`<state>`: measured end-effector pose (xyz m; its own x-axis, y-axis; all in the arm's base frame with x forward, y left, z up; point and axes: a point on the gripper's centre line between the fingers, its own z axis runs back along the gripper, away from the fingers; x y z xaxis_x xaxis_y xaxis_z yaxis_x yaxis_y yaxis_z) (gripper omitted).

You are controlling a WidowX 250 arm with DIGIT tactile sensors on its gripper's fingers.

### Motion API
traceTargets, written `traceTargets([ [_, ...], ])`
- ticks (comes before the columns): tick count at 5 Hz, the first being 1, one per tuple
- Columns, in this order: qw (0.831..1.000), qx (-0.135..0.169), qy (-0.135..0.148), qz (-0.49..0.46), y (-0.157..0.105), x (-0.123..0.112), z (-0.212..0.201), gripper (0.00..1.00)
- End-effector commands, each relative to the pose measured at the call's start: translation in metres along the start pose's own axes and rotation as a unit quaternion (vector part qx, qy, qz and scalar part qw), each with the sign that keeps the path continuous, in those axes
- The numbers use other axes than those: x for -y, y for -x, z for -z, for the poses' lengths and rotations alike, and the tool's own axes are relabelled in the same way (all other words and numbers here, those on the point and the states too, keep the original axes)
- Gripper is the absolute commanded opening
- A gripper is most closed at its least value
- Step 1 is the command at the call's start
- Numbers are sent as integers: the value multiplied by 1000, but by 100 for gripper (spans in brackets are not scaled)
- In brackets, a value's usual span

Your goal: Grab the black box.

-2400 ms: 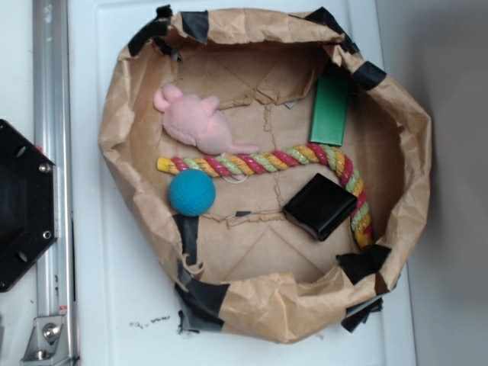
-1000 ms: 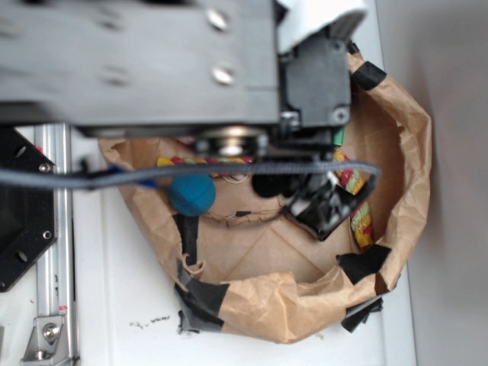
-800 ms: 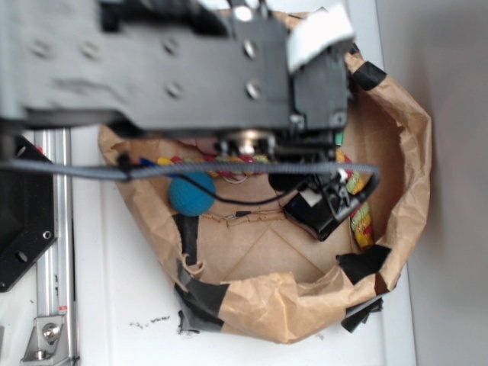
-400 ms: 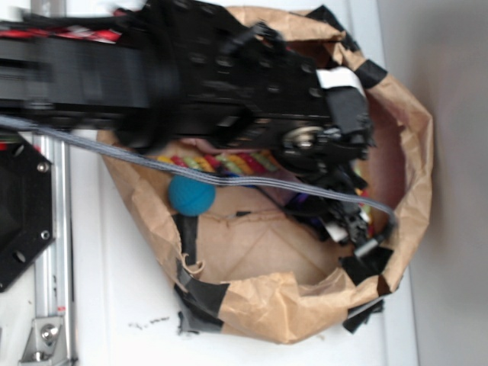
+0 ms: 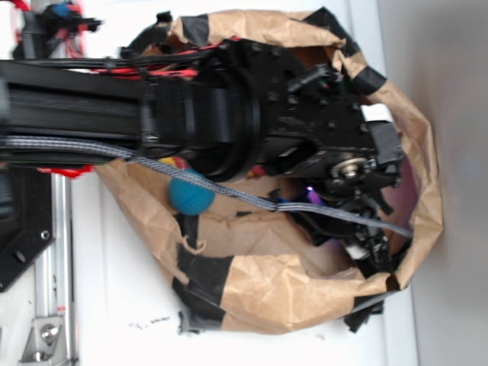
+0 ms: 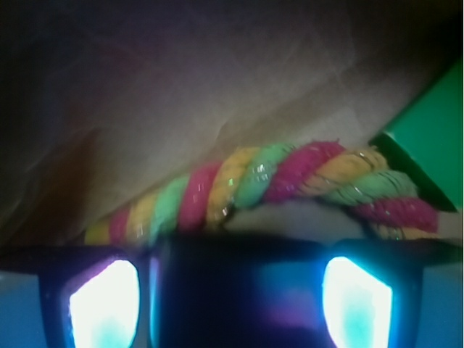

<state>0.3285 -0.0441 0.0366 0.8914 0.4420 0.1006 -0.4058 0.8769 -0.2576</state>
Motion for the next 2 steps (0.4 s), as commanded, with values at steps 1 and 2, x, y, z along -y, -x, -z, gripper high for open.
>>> traceTargets([
  [1,998,-39,-10,47,28,22,11,100],
  [2,998,-34,-30,48,33,17,8,0],
])
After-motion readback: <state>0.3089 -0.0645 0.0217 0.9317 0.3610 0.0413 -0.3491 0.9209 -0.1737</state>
